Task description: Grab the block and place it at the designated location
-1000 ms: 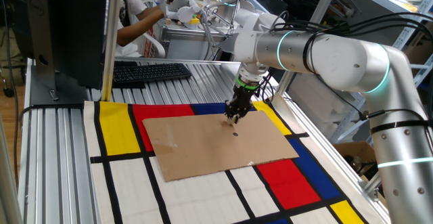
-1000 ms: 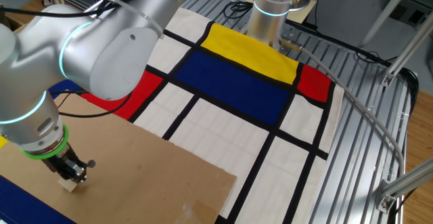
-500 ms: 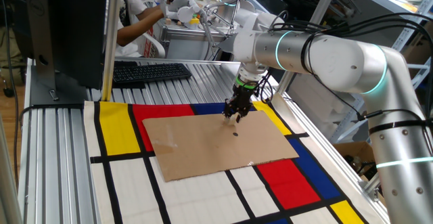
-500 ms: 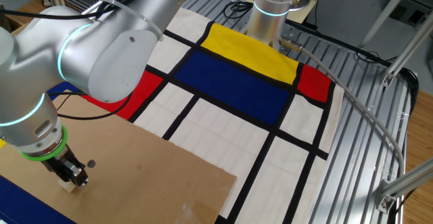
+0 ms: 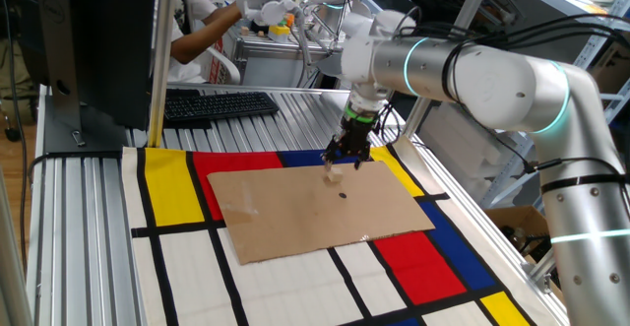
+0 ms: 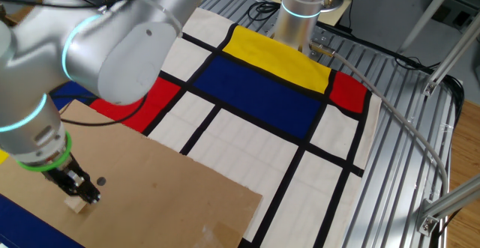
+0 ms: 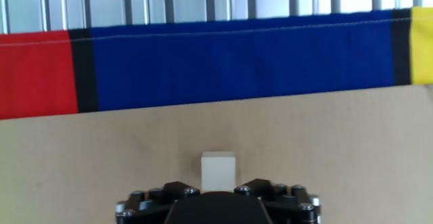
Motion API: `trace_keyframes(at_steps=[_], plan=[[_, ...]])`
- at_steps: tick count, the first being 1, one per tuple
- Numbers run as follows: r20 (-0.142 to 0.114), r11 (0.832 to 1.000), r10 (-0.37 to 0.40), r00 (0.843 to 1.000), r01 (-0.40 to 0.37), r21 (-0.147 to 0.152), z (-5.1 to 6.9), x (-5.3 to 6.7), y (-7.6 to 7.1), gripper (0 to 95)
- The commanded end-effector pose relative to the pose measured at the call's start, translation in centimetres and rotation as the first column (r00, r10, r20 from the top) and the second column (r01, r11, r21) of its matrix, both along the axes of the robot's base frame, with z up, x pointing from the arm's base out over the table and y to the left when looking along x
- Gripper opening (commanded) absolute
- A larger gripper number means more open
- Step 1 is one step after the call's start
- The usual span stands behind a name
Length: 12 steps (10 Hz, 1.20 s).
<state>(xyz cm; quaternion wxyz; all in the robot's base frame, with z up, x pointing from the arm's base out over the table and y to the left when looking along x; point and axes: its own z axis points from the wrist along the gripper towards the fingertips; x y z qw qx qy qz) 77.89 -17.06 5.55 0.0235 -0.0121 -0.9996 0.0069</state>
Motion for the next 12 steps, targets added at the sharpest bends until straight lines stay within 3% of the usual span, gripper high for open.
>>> trace_keyframes(at_steps=[1,4,5,6,8,10,11,12], plan=[[-0.005,1.0,-0.006,1.0,0.006,0.0,0.9,0.2,-0.5,76.0],[-0.007,1.0,-0.025,1.0,0.024,-0.012,1.8,0.0,-1.2,76.0],[-0.005,1.0,-0.021,1.0,0.021,-0.01,1.9,0.0,-1.3,57.0],[-0.007,1.0,-0.02,1.0,0.02,0.0,2.0,-0.1,-1.5,0.0],[-0.013,1.0,-0.023,1.0,0.023,-0.007,2.4,-0.2,-1.9,0.0],[-0.03,0.999,-0.051,0.998,0.051,0.013,2.5,-0.3,-2.5,0.0],[-0.012,0.995,-0.08,0.997,0.08,0.051,2.3,-0.4,-3.0,0.0],[-0.005,0.996,-0.075,0.997,0.076,0.053,2.2,-0.5,-3.3,0.0]])
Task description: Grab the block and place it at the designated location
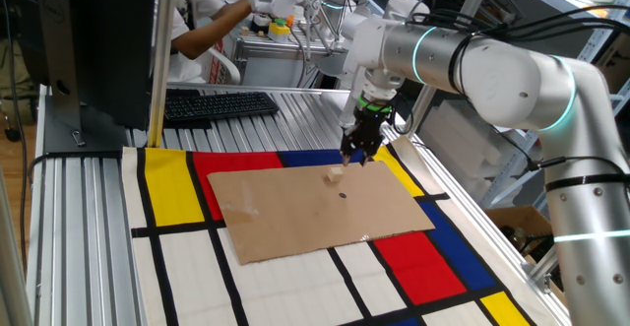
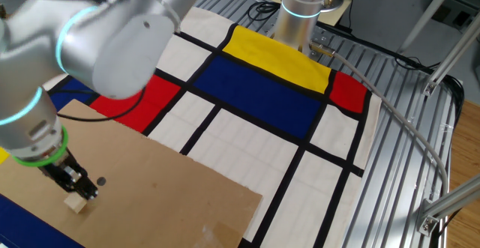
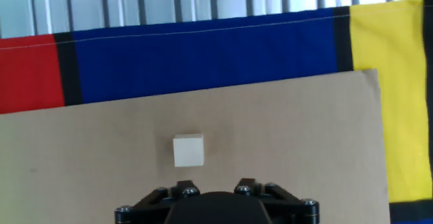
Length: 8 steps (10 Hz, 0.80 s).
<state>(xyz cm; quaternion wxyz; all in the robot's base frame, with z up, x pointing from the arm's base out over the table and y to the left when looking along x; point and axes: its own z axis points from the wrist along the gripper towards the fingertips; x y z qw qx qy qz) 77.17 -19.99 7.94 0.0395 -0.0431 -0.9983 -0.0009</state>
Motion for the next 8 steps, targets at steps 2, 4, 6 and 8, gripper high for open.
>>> trace_keyframes(at_steps=[2,4,6,8], plan=[[0.041,0.999,0.013,0.999,-0.015,0.038,-0.5,-0.1,-1.4,0.0],[0.048,0.999,0.004,0.999,-0.006,0.032,-0.3,-0.2,-1.8,0.0],[0.06,0.999,0.011,0.998,-0.013,0.036,-0.2,-0.2,-1.9,0.0],[0.075,0.999,0.019,0.997,-0.022,0.033,-0.1,-0.3,-2.0,0.0]])
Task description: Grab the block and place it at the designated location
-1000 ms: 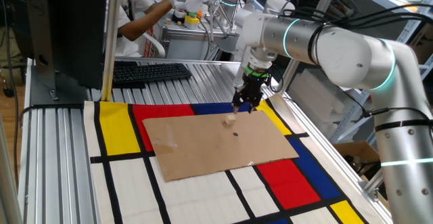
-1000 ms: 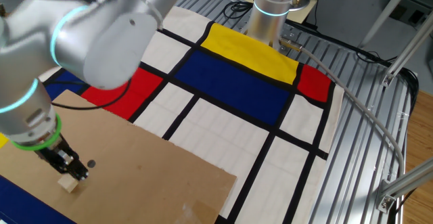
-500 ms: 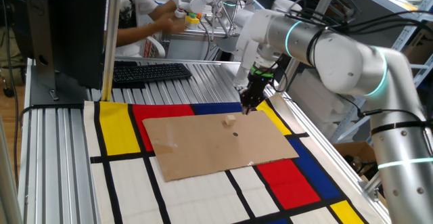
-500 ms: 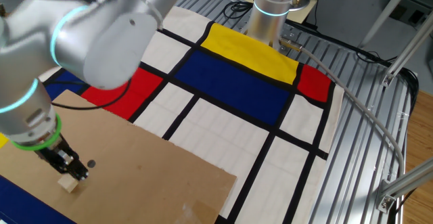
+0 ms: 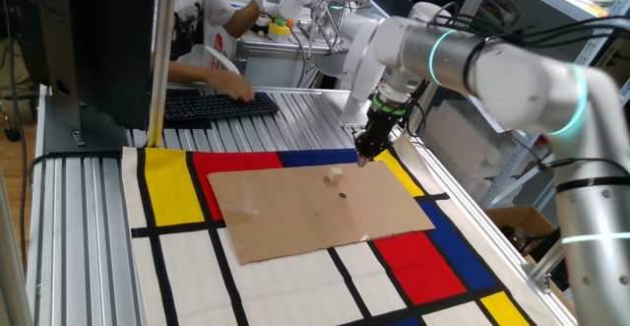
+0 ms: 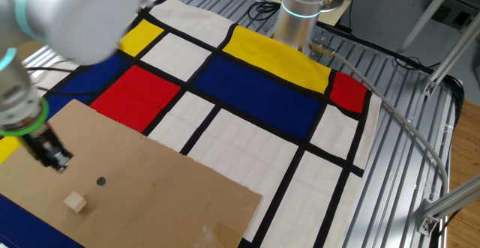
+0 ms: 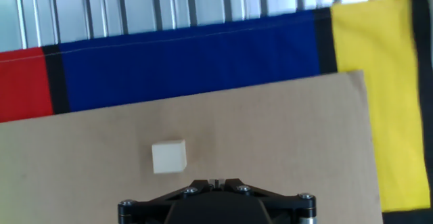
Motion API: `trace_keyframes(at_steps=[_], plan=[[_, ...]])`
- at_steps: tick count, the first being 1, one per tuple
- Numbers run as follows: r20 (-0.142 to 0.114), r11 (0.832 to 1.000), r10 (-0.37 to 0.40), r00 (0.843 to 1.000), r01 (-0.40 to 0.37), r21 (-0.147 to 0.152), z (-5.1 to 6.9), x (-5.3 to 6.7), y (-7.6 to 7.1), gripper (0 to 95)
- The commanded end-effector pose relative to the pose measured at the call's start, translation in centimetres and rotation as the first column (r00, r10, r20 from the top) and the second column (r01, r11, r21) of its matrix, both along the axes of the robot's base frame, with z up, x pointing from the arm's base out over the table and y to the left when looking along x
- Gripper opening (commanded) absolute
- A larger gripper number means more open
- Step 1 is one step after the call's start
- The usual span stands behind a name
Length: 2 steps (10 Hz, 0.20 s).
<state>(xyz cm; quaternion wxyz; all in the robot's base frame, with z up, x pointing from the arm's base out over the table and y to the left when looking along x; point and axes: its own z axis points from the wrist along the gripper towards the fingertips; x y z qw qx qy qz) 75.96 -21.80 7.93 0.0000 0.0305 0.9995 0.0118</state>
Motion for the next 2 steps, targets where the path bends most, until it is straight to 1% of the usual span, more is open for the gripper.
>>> trace_keyframes(at_steps=[1,2], plan=[[-0.006,1.0,0.006,1.0,-0.006,-0.002,-0.07,0.94,-0.23,0.0],[-0.006,1.0,0.002,1.0,-0.002,0.0,-0.01,0.92,-0.3,0.0]])
